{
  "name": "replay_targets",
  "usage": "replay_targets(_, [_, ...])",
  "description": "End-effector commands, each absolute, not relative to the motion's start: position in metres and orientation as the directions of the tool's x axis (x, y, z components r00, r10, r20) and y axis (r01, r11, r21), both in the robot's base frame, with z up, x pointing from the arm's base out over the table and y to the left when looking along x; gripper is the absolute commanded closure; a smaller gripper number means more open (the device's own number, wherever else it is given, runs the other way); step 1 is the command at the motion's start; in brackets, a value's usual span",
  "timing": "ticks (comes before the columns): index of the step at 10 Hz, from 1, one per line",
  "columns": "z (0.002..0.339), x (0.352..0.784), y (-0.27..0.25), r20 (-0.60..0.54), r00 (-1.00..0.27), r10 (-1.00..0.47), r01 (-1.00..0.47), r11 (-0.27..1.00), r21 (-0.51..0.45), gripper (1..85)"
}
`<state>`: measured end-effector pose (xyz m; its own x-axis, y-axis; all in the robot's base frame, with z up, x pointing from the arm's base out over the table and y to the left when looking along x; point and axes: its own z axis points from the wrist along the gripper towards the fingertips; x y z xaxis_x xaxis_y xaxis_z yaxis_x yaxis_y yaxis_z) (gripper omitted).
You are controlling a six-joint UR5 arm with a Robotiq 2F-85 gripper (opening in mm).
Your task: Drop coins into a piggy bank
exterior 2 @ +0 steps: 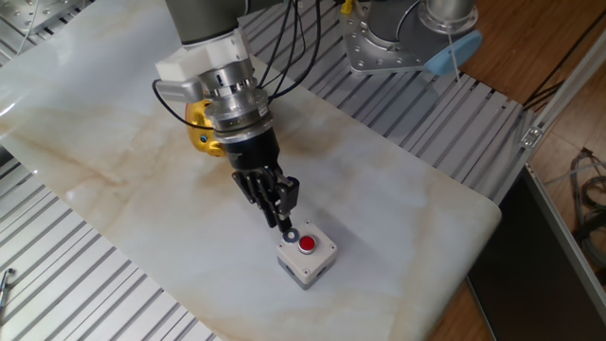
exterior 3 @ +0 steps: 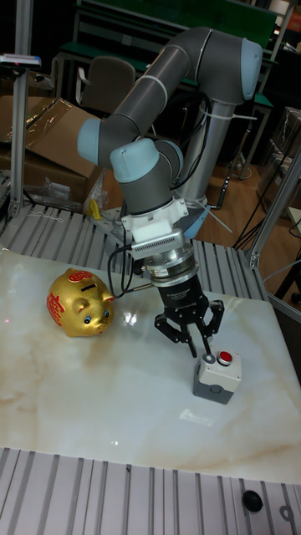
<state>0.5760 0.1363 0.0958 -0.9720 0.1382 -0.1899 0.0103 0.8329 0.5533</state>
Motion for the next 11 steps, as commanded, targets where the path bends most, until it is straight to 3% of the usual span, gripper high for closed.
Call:
replay_targets(1, [0.098, 0.576, 0.136, -0.174, -0.972, 0.155, 0.032, 0.826, 0.563, 58.7])
replay_targets(11, [0.095, 0.569, 0.124, -0.184, -0.975, 0.121, -0.006, 0.82, 0.572, 57.3])
